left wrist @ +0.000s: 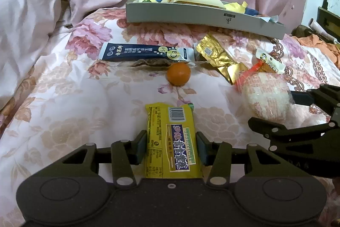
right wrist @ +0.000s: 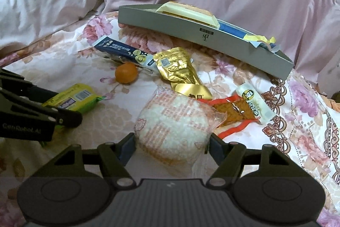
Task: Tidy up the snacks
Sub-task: 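Lift the candy bar with the left gripper while the right gripper grasps the round wrapped biscuit cake, then carry the candy bar and biscuit cake over the grey tray and lower them in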
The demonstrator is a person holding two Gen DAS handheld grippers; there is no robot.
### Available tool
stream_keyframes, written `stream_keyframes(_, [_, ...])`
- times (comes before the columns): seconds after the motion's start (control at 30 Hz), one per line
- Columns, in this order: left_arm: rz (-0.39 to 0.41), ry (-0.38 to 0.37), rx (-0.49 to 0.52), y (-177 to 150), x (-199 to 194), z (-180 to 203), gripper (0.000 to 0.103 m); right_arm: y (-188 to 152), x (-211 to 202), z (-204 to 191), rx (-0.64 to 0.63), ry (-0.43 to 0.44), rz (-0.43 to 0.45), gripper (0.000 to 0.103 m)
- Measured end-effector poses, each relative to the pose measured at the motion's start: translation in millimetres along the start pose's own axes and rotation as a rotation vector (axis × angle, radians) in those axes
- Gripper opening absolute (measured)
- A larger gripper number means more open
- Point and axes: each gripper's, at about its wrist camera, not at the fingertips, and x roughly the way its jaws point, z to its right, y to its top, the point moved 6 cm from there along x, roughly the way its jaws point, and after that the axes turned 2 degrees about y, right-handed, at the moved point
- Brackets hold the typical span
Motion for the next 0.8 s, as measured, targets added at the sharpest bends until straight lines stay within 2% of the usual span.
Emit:
stream_keyframes(0.3, [0.078, -0.01, -0.048, 5, -9, -4, 0.05, 3, -5, -6, -0.059, -0.008, 0.043, 0.075])
stream_keyframes(0.57, [0.187, -0.016, -0.091, 14, -22, -9, 0.05, 6, -10, -3, -0.049, -0.036, 0.078, 0.076])
stream_keyframes(0.8, [0.243, -0.024, -0.13, 23, -32, -13, 0.05, 11, -17, -3, -0.06, -0.059, 0.131, 0.076])
